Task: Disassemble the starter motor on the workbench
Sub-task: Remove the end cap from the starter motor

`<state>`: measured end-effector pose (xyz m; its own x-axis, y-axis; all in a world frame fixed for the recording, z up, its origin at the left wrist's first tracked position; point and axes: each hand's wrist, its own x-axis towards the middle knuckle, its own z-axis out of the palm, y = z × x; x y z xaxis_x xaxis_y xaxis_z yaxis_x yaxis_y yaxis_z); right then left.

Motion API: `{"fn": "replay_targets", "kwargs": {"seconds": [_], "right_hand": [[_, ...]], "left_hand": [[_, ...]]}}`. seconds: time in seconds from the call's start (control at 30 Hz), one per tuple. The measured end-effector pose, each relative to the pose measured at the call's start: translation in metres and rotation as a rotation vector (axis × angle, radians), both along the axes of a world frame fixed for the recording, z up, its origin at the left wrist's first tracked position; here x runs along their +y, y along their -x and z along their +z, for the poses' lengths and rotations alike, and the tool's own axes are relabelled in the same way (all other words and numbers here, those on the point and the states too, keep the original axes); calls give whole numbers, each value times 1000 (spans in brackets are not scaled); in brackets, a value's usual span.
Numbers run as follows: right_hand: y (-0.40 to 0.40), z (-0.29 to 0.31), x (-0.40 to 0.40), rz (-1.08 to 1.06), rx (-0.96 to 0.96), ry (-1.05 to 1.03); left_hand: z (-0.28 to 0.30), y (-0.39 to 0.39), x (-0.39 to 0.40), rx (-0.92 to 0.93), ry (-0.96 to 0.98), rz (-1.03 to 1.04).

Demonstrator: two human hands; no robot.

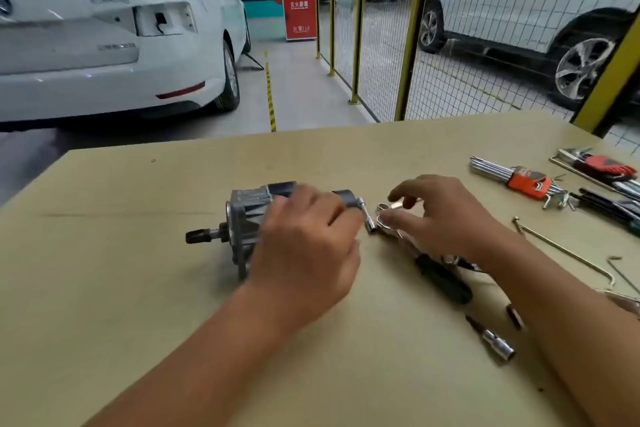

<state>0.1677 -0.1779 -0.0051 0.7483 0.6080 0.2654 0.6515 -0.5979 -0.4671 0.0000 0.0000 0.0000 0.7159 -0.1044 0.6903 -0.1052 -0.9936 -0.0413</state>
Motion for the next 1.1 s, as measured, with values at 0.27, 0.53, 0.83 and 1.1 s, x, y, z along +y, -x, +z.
{"fn": "replay_targets", "kwargs": {"seconds": [0.27,0.53,0.83,1.1], "right_hand": [[24,-6,41,-63,-215,387],[29,-17,48,-183,-259,547],[41,13,26,-69,-150,27],[64,4,36,233,-79,211]], "left_hand": [[0,20,67,247,-163,383],[-6,36,128,84,-38,54],[-8,58,163,208,53,14],[-10,58,119,104,-2,-79]]}}
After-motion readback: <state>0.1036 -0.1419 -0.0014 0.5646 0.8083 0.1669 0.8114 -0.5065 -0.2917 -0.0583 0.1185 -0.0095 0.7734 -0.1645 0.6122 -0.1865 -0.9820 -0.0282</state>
